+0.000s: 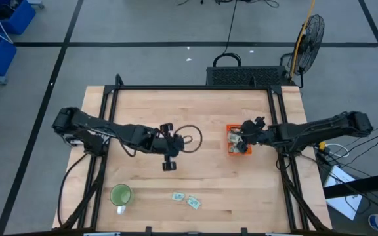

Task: Pick and place Stevia / Truvia into bins
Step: Put the stevia packet into the orange basket

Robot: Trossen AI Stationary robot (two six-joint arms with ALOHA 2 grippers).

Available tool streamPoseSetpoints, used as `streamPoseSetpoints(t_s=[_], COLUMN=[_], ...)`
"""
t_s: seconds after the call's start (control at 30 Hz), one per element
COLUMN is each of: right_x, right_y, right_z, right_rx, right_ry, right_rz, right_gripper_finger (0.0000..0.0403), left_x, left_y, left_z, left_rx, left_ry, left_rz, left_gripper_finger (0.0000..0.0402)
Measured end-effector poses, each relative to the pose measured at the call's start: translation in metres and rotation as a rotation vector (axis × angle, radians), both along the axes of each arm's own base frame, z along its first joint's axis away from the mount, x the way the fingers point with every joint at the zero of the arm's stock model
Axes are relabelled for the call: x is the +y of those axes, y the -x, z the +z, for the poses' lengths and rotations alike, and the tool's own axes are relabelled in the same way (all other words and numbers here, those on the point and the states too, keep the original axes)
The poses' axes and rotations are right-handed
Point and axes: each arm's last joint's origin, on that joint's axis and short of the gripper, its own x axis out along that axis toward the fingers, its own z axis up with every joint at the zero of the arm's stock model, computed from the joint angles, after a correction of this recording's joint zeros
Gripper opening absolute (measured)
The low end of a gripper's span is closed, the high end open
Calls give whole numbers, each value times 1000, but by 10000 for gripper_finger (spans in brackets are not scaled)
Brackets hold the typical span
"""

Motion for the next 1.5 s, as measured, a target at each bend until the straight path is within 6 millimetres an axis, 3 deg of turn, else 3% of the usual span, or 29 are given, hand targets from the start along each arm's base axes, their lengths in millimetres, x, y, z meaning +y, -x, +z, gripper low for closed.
streamPoseSetpoints(t_s=[0.13,0.27,0.43,0.6,0.77,1.03,1.33,1.5], right_x=[0,1,1,2,2,4,4,4], right_y=[-2,-5,-14,-25,-30,-30,-30,-30], right_z=[-9,-13,-5,11,18,17,17,17], right_rx=[75,96,-2,-186,-269,-265,-266,-266], right_ry=[3,-11,34,78,78,44,32,33], right_rz=[-1,22,84,127,137,175,189,190], right_gripper_finger=[59,82,99,99,94,94,94,93], left_x=[-12,-25,-42,-65,-92,-119,-120,-114], left_y=[-4,-9,-13,-23,-27,-24,-26,-29], left_z=[-18,-31,-49,-71,-95,-142,-146,-146], left_rx=[96,129,184,212,255,384,381,381], left_ry=[66,69,106,241,322,310,287,287], left_rz=[-56,-79,-114,-162,-273,-273,-315,-319], left_gripper_finger=[26,59,118,144,134,112,109,80])
